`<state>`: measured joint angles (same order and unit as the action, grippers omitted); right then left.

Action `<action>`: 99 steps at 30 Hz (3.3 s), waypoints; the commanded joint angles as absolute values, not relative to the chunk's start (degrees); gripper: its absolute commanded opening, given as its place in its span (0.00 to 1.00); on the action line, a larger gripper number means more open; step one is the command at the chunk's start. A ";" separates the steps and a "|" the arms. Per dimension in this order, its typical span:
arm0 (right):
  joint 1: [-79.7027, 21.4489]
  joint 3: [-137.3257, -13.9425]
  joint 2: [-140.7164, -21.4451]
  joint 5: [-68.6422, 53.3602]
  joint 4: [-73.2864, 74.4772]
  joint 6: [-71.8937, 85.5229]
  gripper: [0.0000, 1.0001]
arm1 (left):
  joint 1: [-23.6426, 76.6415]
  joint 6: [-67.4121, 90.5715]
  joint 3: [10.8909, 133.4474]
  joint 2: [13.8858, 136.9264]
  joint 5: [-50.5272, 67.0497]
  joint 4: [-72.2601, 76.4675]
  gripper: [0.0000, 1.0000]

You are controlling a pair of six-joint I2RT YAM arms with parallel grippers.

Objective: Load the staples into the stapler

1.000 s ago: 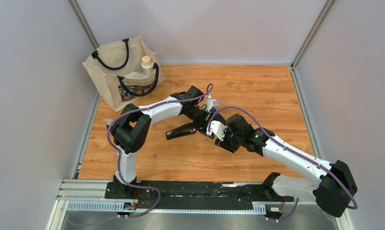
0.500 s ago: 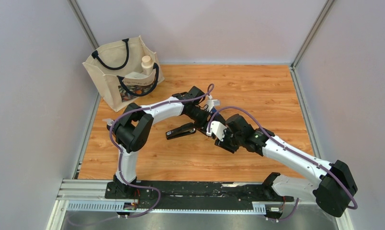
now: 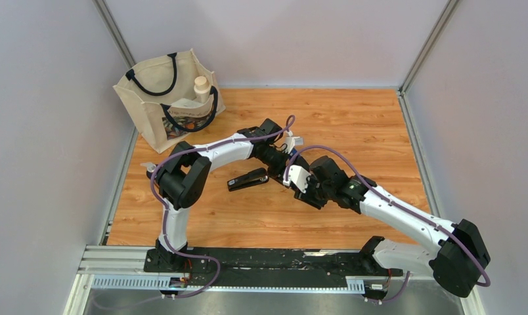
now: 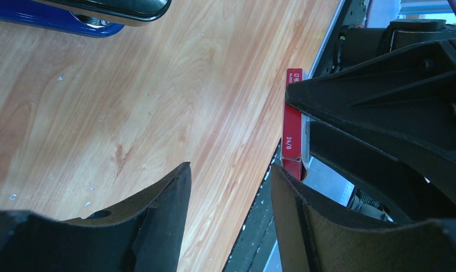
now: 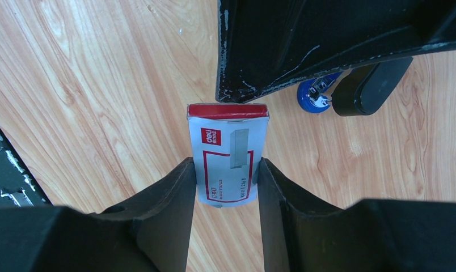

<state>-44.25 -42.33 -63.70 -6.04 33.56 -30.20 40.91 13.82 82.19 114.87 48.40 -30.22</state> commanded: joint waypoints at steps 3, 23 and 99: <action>-44.65 -42.45 -63.37 -5.63 31.03 -30.32 0.44 | 41.66 14.42 83.23 113.64 49.92 -28.91 0.62; -44.65 -42.10 -64.60 -4.48 30.76 -30.76 0.43 | 40.08 15.20 81.83 111.53 49.92 -27.33 0.62; -45.00 -53.44 -69.08 -2.02 20.66 -24.17 0.41 | 43.42 16.61 80.51 110.39 51.33 -24.79 0.62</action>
